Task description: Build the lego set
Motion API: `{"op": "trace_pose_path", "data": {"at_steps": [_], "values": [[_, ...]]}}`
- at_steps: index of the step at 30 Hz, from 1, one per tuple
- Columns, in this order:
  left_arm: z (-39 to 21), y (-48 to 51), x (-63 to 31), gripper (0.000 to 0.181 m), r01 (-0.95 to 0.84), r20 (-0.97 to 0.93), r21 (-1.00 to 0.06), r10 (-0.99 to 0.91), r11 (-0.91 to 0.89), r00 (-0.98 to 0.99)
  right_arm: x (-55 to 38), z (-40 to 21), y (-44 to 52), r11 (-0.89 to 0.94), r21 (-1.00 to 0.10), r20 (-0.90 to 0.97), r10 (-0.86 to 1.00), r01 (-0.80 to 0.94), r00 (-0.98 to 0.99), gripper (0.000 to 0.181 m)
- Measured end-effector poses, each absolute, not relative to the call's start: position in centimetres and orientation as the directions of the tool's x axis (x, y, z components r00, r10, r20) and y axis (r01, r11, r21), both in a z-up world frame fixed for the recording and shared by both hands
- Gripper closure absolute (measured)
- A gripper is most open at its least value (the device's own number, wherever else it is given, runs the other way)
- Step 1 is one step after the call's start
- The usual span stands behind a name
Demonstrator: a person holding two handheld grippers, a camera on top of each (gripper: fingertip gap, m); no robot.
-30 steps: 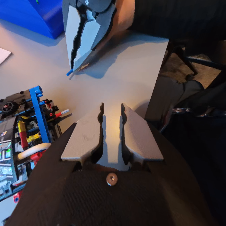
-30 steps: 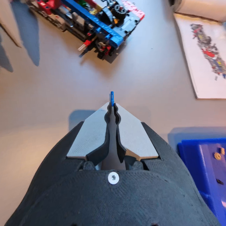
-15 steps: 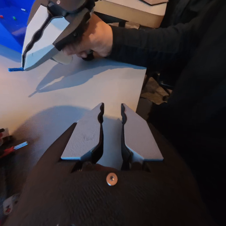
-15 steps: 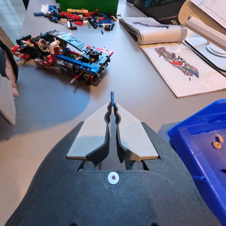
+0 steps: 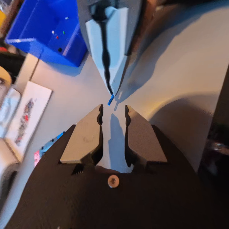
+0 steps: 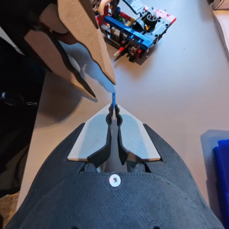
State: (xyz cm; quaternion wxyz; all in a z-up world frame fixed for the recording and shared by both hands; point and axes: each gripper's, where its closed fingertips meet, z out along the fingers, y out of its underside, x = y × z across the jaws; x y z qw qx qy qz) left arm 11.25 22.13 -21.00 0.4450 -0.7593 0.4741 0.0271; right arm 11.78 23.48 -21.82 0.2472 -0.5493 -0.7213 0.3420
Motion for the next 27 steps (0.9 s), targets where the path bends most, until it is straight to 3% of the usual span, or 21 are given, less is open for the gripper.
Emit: {"op": "trace_pose_path", "data": {"at_steps": [4, 7, 12, 14, 17, 21, 24, 27], "values": [[-22.0, 22.2, 11.9, 0.154, -0.895, -0.679, -0.445, -0.647, -0.014, 0.347, 13.1, -21.7, 20.9, 0.103, -0.749, -0.158, 0.932, 0.654, -0.328, 0.181], [-21.8, 21.7, 13.3, 0.174, -0.918, -0.726, -0.389, -0.64, 0.079, 0.252, 13.7, -22.1, 20.5, 0.053, -0.728, -0.213, 0.93, 0.683, -0.299, 0.181], [-22.6, 22.2, 14.3, 0.178, -0.943, -0.782, -0.307, -0.599, 0.128, 0.174, 13.9, -21.9, 20.9, -0.051, -0.739, -0.291, 0.923, 0.672, -0.251, 0.181], [-23.1, 22.4, 14.4, 0.178, -0.933, -0.738, -0.347, -0.641, 0.095, 0.21, 14.1, -22.4, 21.0, -0.077, -0.739, -0.313, 0.919, 0.669, -0.241, 0.181], [-22.8, 22.3, 14.9, 0.179, -0.841, -0.569, -0.541, -0.731, -0.013, 0.377, 14.3, -21.8, 21.3, -0.095, -0.768, -0.314, 0.918, 0.633, -0.244, 0.181], [-22.4, 21.9, 15.8, 0.18, -0.671, -0.291, -0.721, -0.805, -0.17, 0.517, 15.2, -20.5, 22.3, 0.037, -0.851, -0.112, 0.962, 0.524, -0.25, 0.171], [-22.4, 22.1, 15.8, 0.18, -0.641, -0.259, -0.742, -0.799, -0.195, 0.543, 15.7, -20.7, 22.3, 0.168, -0.847, 0.039, 0.966, 0.504, -0.256, 0.181], [-22.4, 22.1, 15.8, 0.18, -0.666, -0.31, -0.728, -0.788, -0.164, 0.532, 15.7, -21.1, 22.0, 0.208, -0.832, 0.082, 0.963, 0.514, -0.256, 0.179]]}}
